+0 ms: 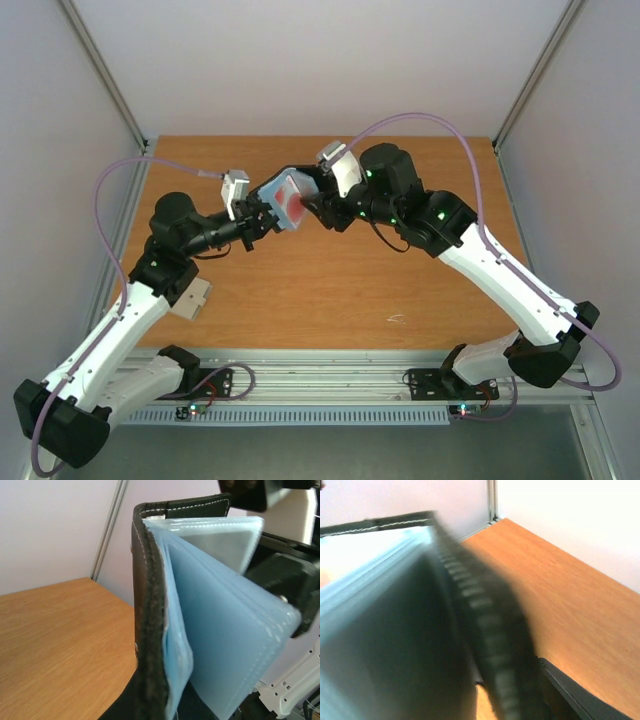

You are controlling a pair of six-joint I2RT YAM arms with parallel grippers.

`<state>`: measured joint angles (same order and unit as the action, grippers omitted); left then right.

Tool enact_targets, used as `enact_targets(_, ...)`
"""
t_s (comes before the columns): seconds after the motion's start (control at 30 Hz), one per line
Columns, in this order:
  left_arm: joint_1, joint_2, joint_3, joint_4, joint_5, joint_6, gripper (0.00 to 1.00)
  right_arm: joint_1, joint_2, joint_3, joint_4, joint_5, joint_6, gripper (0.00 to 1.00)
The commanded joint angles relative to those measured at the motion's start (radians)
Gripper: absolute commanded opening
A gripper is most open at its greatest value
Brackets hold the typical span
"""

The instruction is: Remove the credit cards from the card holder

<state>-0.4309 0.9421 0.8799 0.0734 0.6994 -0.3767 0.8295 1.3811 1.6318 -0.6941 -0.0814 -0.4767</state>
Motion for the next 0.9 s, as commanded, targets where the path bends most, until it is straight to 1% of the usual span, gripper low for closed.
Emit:
enact_targets(0.0, 0.0, -0.028, -0.025, 0.103, 0.053, 0.015, 0.0, -0.049, -0.005, 0.027, -0.015, -0.118, 0.036, 0.52)
enact_targets(0.03, 0.0, -0.03, -0.03, 0.104, 0.055, 0.016, 0.0, -0.049, -0.009, 0.025, -0.017, -0.13, 0.037, 0.47)
enact_targets(0.13, 0.0, -0.035, -0.037, 0.105, 0.057, 0.021, 0.0, -0.049, -0.016, 0.019, -0.022, -0.153, 0.042, 0.2)
enact_targets(0.2, 0.0, -0.035, -0.04, 0.104, 0.058, 0.027, 0.01, -0.05, -0.017, 0.019, -0.031, -0.152, 0.046, 0.07)
enact_targets(0.23, -0.001, -0.036, -0.042, 0.105, 0.058, 0.031, 0.07, -0.051, -0.017, 0.022, -0.035, -0.154, 0.052, 0.03)
enact_targets(0.27, 0.0, -0.039, -0.046, 0.105, 0.06, 0.035, 0.21, -0.051, -0.017, 0.026, -0.042, -0.154, 0.058, 0.01)
enact_targets(0.3, 0.0, -0.041, -0.05, 0.106, 0.062, 0.044, 0.37, -0.053, -0.017, 0.032, -0.048, -0.155, 0.066, 0.01)
enact_targets(0.33, 0.0, -0.044, -0.055, 0.106, 0.064, 0.049, 0.46, -0.055, -0.017, 0.037, -0.055, -0.158, 0.076, 0.01)
enact_targets(0.4, 0.0, -0.047, -0.064, 0.108, 0.077, 0.062, 0.56, -0.061, -0.014, 0.053, -0.074, -0.169, 0.091, 0.01)
enact_targets(0.5, 0.0, -0.048, -0.068, 0.129, 0.116, 0.059, 0.65, -0.062, -0.002, 0.082, -0.111, -0.162, 0.098, 0.01)
enact_targets(0.6, 0.0, -0.046, -0.065, 0.154, 0.152, 0.042, 0.7, -0.062, 0.02, 0.113, -0.156, -0.139, 0.101, 0.01)
enact_targets(0.63, 0.0, -0.045, -0.063, 0.156, 0.155, 0.037, 0.7, -0.061, 0.025, 0.119, -0.162, -0.151, 0.099, 0.01)
enact_targets(0.7, 0.0, -0.04, -0.059, 0.152, 0.145, 0.032, 0.64, -0.061, 0.024, 0.117, -0.151, -0.213, 0.088, 0.01)
enact_targets(0.77, 0.0, -0.041, -0.058, 0.153, 0.131, 0.032, 0.49, -0.062, 0.015, 0.106, -0.127, -0.267, 0.082, 0.01)
enact_targets(0.83, 0.0, -0.043, -0.057, 0.161, 0.131, 0.03, 0.34, -0.062, 0.0, 0.094, -0.107, -0.282, 0.075, 0.01)
enact_targets(0.87, -0.001, -0.044, -0.06, 0.166, 0.139, 0.026, 0.3, -0.063, -0.008, 0.087, -0.097, -0.274, 0.07, 0.01)
